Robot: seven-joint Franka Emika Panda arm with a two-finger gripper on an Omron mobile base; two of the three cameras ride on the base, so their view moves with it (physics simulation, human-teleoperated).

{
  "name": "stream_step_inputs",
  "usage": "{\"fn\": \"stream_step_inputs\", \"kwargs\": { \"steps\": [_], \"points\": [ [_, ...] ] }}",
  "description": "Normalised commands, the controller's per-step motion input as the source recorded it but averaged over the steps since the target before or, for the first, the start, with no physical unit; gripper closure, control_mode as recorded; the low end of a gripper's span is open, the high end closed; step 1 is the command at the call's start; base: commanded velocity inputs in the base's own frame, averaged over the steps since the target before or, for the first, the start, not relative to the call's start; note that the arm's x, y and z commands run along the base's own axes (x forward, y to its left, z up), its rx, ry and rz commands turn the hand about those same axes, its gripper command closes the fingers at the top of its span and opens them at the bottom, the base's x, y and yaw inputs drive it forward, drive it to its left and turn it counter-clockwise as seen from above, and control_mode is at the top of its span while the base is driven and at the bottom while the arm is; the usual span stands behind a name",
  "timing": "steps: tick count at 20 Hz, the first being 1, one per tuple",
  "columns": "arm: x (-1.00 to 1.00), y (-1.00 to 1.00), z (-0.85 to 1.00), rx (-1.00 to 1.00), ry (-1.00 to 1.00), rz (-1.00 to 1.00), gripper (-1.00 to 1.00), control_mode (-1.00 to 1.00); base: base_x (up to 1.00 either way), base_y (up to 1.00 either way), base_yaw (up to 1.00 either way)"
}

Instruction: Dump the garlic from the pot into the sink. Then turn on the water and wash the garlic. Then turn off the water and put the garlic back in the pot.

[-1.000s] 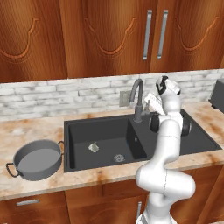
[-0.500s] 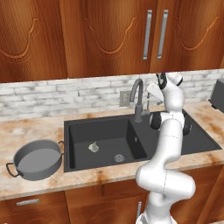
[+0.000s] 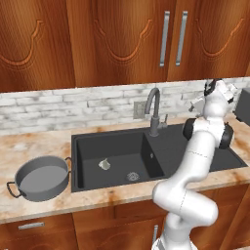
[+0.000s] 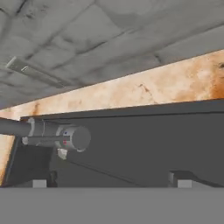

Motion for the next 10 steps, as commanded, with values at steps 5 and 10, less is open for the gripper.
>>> {"fn": "stream_step_inputs", "kwargs": {
  "steps": [5,10],
  "points": [
    [-1.0,-0.49,-0.3,0.08,-0.83,0.0,-1.0,-1.0,0.0,0.0,0.0],
    [-1.0,0.07,0.38,-0.13,-0.98,0.0,-1.0,-1.0,0.0,0.0,0.0]
  ]
}}
